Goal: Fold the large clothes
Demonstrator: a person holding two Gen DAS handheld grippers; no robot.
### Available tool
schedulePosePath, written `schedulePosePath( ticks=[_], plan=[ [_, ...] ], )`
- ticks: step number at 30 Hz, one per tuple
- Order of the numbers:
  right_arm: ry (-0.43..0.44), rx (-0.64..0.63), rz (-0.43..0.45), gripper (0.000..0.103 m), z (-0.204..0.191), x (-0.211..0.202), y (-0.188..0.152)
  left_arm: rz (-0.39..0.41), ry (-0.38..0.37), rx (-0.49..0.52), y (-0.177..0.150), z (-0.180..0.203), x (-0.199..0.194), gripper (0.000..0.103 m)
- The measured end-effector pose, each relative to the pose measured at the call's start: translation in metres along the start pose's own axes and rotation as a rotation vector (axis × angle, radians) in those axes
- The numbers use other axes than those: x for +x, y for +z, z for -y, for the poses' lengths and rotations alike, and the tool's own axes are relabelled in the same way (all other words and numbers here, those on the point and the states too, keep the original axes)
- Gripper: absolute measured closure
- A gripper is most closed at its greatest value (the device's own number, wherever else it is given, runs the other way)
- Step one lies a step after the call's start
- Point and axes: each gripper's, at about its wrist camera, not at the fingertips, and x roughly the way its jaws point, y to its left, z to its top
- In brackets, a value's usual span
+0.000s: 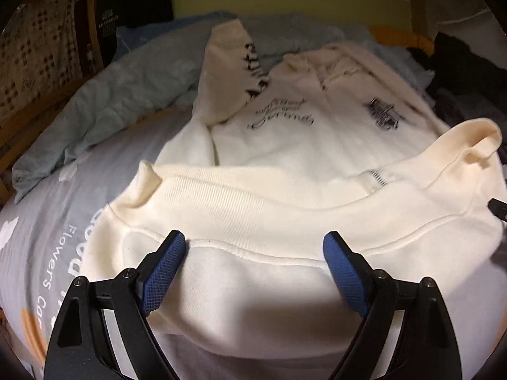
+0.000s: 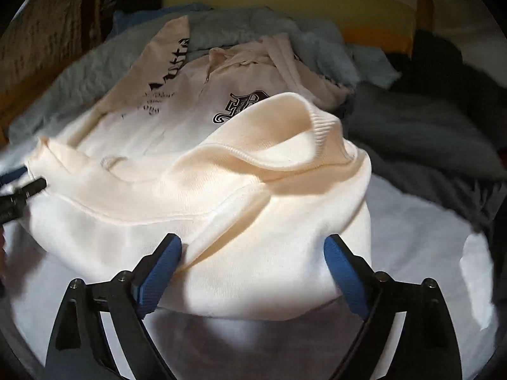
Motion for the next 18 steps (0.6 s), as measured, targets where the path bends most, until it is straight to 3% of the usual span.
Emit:
schedulePosePath(
  ticks=[2, 5, 7, 12, 18],
  plan=[
    [-0.032, -0.011, -0.016, 0.0, -0.002, 0.009, 0.001, -0.011, 0.026, 0.002, -0.001, 0.002, 0.007, 0.011],
    [-0.089, 0.011, -0.014, 0.0, 0.0, 0.028, 0.006, -0.035, 0.053, -0.012, 0.0, 0.007, 0.02, 0.01],
    [-0.069, 0.031, -0.044, 0.0, 0.006, 0.04, 0.012, -0.043, 0.082, 0.014, 0.001, 0.01, 0.026, 0.009],
    [-0.065, 0.071, -0.029, 0.0, 0.018, 0.031, 0.012, -0.006, 0.047, -0.009, 0.0, -0.002, 0.014, 0.009],
    [-0.077, 0.133, -0.023, 0.0, 0.038, 0.013, 0.01, 0.05, 0.089, -0.039, 0.003, -0.023, -0.01, 0.005]
  ],
)
